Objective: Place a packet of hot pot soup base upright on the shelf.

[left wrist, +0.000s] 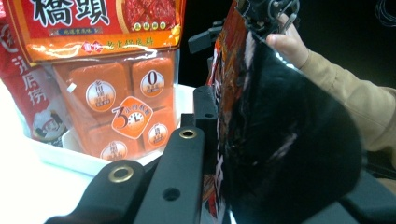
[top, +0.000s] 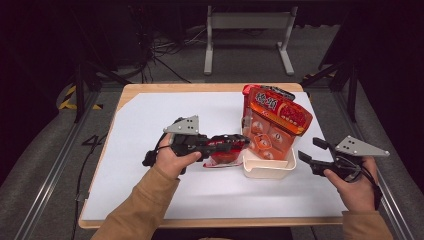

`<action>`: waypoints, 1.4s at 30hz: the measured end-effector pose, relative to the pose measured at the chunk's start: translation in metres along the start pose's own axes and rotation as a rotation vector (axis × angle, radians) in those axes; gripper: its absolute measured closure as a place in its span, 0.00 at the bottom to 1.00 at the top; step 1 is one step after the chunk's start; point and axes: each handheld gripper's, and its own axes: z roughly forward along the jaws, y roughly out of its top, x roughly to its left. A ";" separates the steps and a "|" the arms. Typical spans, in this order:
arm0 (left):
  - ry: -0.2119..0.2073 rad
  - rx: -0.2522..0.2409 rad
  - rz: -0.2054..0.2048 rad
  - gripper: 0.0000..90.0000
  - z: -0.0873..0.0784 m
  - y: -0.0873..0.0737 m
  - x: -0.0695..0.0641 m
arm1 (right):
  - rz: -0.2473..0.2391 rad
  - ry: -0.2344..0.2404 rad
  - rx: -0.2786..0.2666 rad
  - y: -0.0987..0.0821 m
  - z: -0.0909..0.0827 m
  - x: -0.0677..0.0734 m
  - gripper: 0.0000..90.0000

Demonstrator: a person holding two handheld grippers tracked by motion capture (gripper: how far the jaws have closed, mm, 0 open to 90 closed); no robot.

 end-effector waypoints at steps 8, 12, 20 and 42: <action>-0.021 -0.012 0.017 1.00 0.015 0.006 0.004 | 0.011 -0.007 0.009 -0.002 0.001 -0.004 0.33; -0.033 -0.033 0.015 1.00 0.022 0.005 0.008 | 0.014 -0.010 0.015 -0.003 0.000 -0.006 0.33; -0.040 -0.049 0.013 1.00 0.040 0.009 0.015 | 0.037 -0.016 0.019 -0.005 -0.001 -0.012 0.33; -0.087 -0.060 0.028 1.00 0.085 0.013 0.023 | 0.058 -0.013 0.033 -0.008 0.001 -0.017 0.32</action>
